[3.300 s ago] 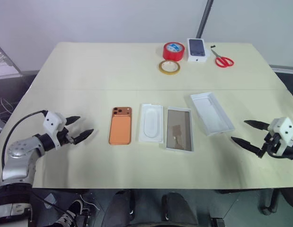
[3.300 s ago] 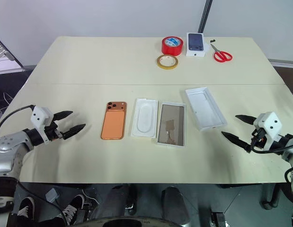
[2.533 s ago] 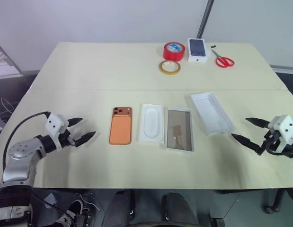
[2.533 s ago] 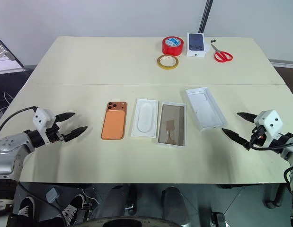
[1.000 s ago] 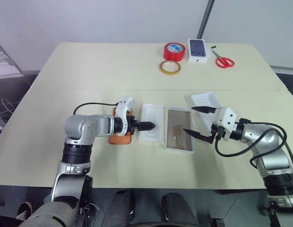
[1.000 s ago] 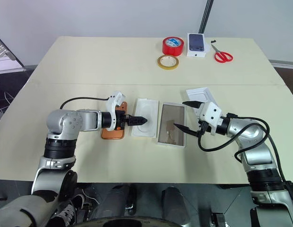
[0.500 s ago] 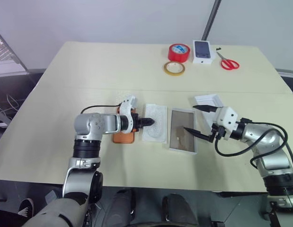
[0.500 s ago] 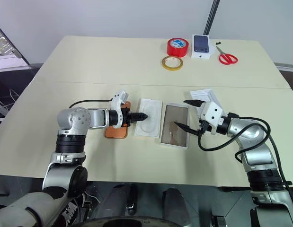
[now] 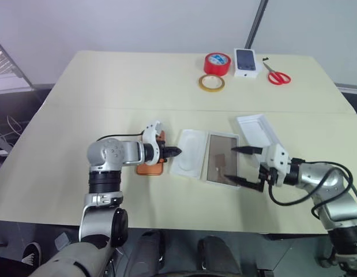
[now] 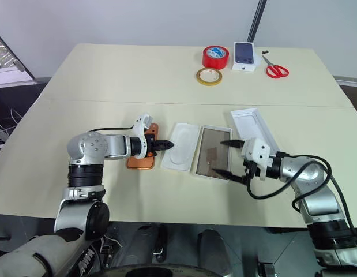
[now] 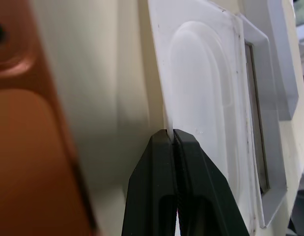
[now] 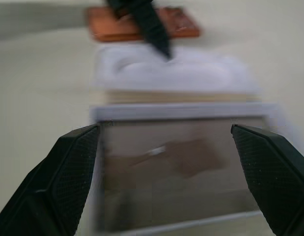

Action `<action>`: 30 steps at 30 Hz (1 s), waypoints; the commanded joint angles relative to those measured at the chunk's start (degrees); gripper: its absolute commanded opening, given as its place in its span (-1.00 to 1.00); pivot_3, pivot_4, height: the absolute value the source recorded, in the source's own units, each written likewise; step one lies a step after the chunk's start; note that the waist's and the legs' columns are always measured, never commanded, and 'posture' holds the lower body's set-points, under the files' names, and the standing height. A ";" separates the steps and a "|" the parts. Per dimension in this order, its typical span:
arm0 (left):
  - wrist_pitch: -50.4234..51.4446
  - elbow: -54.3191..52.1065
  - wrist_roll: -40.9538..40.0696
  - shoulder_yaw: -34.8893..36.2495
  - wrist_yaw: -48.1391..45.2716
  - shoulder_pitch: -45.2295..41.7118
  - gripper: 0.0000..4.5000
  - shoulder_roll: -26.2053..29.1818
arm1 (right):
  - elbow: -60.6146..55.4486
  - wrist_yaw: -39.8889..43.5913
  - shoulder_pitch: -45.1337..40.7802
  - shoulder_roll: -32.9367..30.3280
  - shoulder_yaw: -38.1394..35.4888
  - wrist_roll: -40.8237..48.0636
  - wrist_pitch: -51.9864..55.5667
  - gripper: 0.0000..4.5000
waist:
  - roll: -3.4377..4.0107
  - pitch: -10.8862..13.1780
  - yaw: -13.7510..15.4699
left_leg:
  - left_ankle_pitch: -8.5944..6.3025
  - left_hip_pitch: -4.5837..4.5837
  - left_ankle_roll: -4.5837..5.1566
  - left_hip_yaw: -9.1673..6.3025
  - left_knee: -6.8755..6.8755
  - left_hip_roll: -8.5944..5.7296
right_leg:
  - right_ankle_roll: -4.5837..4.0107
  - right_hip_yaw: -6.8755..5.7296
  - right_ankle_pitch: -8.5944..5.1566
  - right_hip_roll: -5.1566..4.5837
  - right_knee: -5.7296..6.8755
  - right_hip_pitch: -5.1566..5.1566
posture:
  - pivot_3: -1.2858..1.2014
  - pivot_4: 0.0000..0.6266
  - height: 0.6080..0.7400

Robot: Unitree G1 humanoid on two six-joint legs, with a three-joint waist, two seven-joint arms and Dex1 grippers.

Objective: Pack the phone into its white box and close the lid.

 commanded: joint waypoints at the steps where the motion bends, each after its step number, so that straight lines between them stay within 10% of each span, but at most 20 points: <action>1: -2.26 -4.40 -1.12 2.18 0.48 -0.42 -0.98 0.18 | -5.52 1.66 1.14 -1.17 1.03 1.53 2.63 1.00 | 0.00 0.00 0.07 | 0.00 0.00 -0.01 -0.01 -0.01 0.00 | 0.00 0.00 0.00 0.00 0.00 -0.01 | 0.03 -0.52 0.82; 7: -4.44 -5.46 -0.39 3.06 1.98 -0.53 -1.00 -0.18 | -0.88 0.23 0.66 -1.28 5.87 -7.38 0.04 0.64 | -0.02 0.01 0.22 | 0.01 -0.03 -0.05 -0.02 -0.01 -0.03 | -0.01 -0.01 0.00 -0.04 -0.03 -0.02 | 0.03 -0.52 0.82; 14: -6.41 -5.33 -0.70 2.97 2.70 -0.47 -1.00 -0.16 | 1.84 0.26 -2.01 -0.31 9.26 -11.66 -4.39 -0.97 | -0.03 0.02 0.15 | 0.09 -0.07 -0.17 -0.02 -0.03 -0.03 | 0.00 -0.02 0.00 -0.02 -0.03 -0.09 | 0.03 -0.52 0.82; 30: -5.48 -4.88 -5.34 11.24 7.96 -5.84 -1.00 -5.23 | 11.23 -3.60 -16.23 8.54 14.21 -17.46 -10.33 -0.97 | -0.18 0.11 0.14 | 0.16 -0.11 -0.28 -0.02 0.01 -0.04 | 0.01 -0.14 0.01 0.02 0.00 -0.11 | 0.03 -0.52 0.82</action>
